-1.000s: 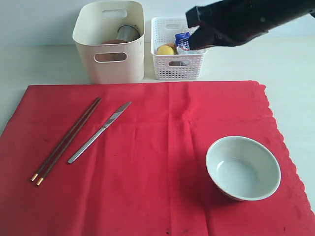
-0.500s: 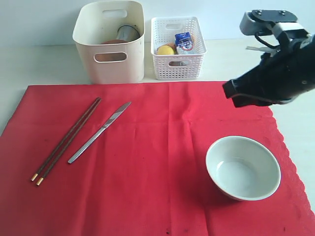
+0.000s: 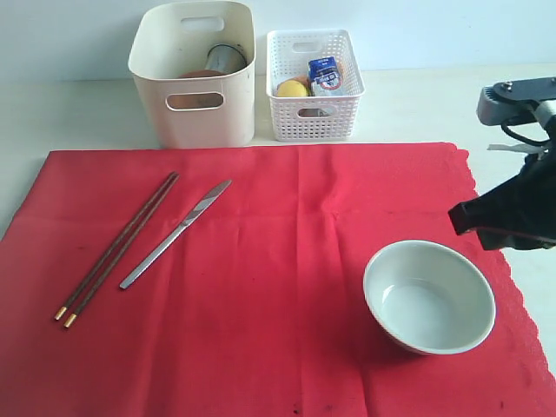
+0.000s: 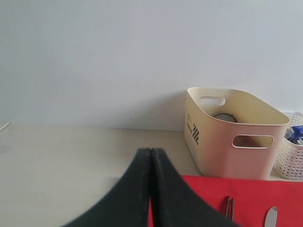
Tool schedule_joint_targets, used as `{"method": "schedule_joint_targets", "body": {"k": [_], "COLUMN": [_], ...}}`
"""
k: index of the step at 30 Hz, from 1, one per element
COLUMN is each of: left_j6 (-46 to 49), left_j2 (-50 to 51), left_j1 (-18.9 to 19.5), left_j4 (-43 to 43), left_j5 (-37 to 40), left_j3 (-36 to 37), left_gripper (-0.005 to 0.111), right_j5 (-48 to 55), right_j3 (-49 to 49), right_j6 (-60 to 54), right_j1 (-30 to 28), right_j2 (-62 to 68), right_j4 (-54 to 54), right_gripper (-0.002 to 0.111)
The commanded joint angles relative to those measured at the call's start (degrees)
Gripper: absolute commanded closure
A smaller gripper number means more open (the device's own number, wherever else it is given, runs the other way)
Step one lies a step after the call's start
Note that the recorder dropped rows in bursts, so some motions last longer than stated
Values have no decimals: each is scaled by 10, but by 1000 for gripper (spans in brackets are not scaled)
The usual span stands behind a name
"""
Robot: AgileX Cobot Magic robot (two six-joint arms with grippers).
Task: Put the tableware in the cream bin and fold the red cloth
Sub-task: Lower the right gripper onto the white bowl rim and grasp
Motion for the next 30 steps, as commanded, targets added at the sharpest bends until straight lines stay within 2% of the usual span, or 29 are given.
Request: {"method": "schedule_joint_targets", "body": {"k": [1,4,8,20,30], "left_j6": [0,-1,-1,-1,-1], "left_j2": [-2,-2,-2,-2,-2], "left_j1": [1,1,1,1,1], "left_j4": [-1,-1,-1,-1,-1], "left_j5": [1,1,1,1,1], "left_j3": [-1,-1,-1,-1,-1], "left_gripper": [105,105,105,105,105], "right_j5": [-58,-104,-130,-178,-200], "right_j3": [16,32,40,41,42], "right_j6": [35,35,31,31,31], "right_j1": [-2,-2,-2,-2,-2], "right_j2": [8,19,46,162,209], "right_j4": [-23,-23,2,3,5], "right_gripper": [62,53,50,50,58]}}
